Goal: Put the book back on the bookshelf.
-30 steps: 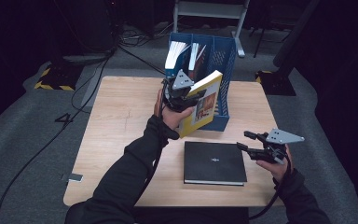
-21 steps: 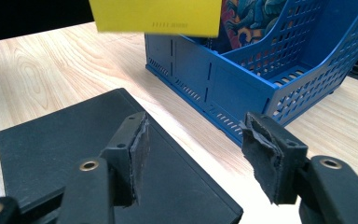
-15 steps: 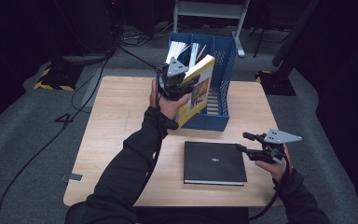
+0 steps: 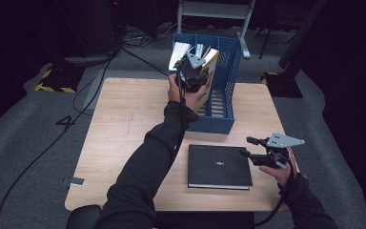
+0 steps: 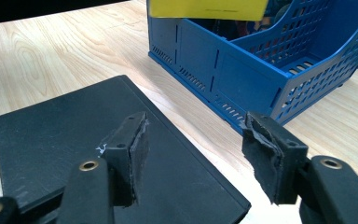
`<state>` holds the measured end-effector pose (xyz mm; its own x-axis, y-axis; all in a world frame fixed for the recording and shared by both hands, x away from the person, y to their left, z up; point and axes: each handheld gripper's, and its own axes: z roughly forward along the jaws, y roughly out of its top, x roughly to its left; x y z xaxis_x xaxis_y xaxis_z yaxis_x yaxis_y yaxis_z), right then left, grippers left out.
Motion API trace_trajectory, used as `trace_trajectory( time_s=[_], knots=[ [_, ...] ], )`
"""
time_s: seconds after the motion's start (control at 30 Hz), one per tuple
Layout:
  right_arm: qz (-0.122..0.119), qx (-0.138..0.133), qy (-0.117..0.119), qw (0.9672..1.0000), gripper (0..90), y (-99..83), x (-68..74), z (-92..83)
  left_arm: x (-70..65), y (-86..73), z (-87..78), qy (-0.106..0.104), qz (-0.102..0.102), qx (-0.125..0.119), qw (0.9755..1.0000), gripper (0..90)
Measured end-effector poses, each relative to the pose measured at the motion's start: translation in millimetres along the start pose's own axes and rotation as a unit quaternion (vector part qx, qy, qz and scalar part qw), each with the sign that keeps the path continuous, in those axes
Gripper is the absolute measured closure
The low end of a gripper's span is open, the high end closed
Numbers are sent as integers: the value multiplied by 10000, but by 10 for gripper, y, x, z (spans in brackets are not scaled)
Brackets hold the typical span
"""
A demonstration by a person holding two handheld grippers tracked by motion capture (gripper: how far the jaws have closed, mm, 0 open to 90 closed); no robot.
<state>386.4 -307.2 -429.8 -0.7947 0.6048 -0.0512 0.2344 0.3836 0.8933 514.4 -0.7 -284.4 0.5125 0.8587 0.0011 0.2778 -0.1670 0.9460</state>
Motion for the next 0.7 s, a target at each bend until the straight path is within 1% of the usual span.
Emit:
trace_trajectory(
  time_s=[0.13,0.2,0.23,0.27,0.4,0.5,0.57,0.6,0.7],
  knots=[
    [-58,18,27,10000,416,3,18,9,-30,61,183,199,81,128,9997,752],
    [-72,43,29,10000,416,2,25,15,-52,93,256,231,118,181,9995,752],
    [-72,56,51,9999,416,-2,23,20,-66,120,318,257,174,198,9993,752],
    [-72,56,51,9999,416,-2,23,20,-66,120,318,257,174,198,9993,752],
    [-63,81,80,9999,416,-17,26,39,-72,164,442,363,65,214,9991,752],
    [-78,117,127,9998,416,-20,42,50,-56,183,532,487,65,233,9985,752],
    [-84,135,193,9997,416,-18,54,54,-41,183,600,559,72,297,9980,752],
    [-65,112,271,9996,414,-13,65,54,-21,176,627,556,-8,274,9981,752],
    [-101,120,299,9994,414,-10,74,58,11,151,708,579,-95,270,9979,752]
  ],
)
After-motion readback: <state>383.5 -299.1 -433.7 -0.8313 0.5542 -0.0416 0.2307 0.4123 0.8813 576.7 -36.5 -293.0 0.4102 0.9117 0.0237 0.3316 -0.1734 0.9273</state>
